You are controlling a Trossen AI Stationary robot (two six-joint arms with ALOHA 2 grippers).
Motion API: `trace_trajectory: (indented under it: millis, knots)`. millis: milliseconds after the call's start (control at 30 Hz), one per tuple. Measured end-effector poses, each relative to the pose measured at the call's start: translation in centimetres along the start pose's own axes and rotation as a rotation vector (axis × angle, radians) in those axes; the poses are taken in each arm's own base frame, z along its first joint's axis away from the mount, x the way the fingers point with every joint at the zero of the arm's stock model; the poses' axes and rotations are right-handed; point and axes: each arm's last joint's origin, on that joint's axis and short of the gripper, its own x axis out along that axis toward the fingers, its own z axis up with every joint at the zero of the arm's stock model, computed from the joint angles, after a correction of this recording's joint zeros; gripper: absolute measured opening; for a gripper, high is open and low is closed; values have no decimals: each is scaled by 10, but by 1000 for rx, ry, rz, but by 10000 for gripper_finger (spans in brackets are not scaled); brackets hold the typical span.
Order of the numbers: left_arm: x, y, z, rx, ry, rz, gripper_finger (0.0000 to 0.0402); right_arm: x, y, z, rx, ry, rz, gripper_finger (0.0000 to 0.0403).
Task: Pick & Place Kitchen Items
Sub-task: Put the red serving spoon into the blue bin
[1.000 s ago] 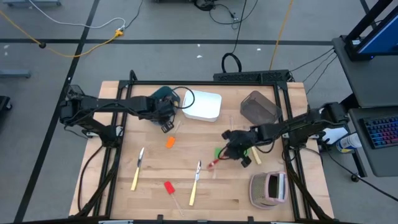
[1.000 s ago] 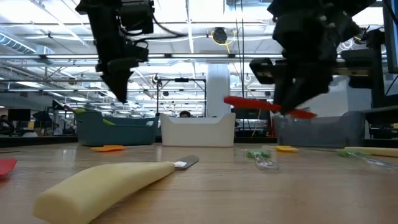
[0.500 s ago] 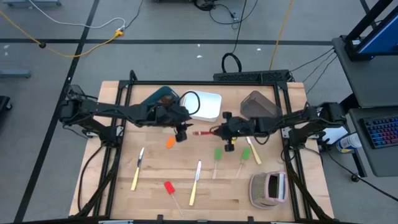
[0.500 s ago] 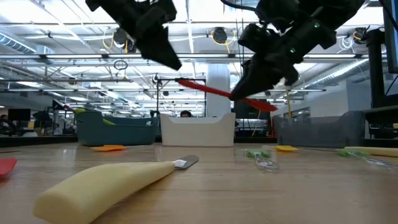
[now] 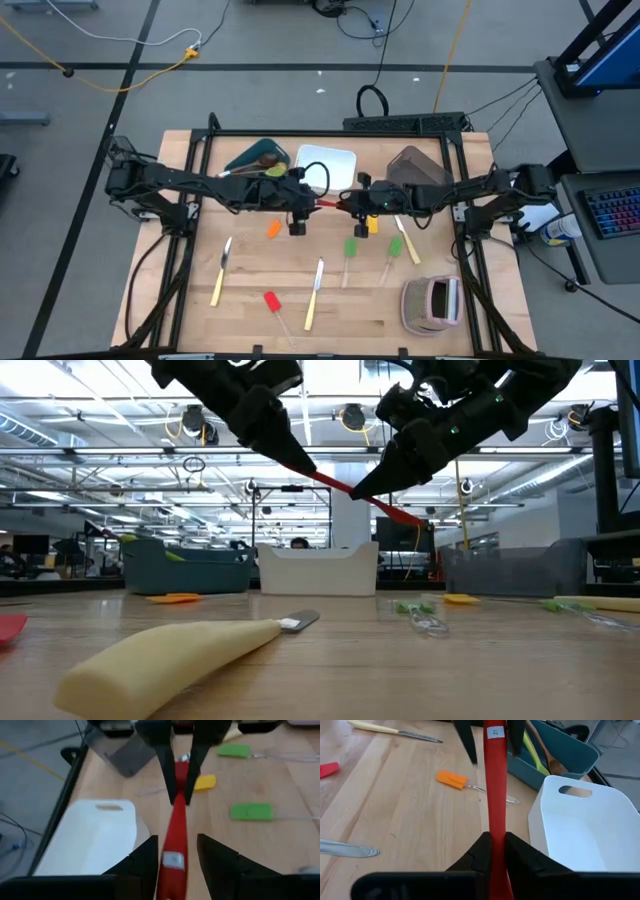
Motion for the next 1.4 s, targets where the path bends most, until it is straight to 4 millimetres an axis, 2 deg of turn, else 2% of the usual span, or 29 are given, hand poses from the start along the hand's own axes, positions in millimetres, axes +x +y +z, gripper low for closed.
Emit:
trace_trajectory:
  millis: [267, 900, 967, 1167, 1300, 1400]
  knots:
    - [6, 1, -5, 11, 32, -1, 140, 0, 0, 0, -5, -1, 0, 37]
    - [5, 1, -3, 63, 13, 3, 138, 0, 0, 1, -45, -7, -1, 33]
    - [5, 1, -3, 72, 13, 3, 127, 0, 0, 1, -51, -7, -1, 35]
    - [5, 1, -3, 77, 16, -5, 55, 0, 0, 1, -57, -7, -2, 35]
    - [5, 1, -3, 46, 16, -7, 56, 0, 0, 1, -58, -7, -1, 38]
    - [5, 1, -3, 9, 14, -2, 56, 0, 0, 1, -55, -7, -7, 59]
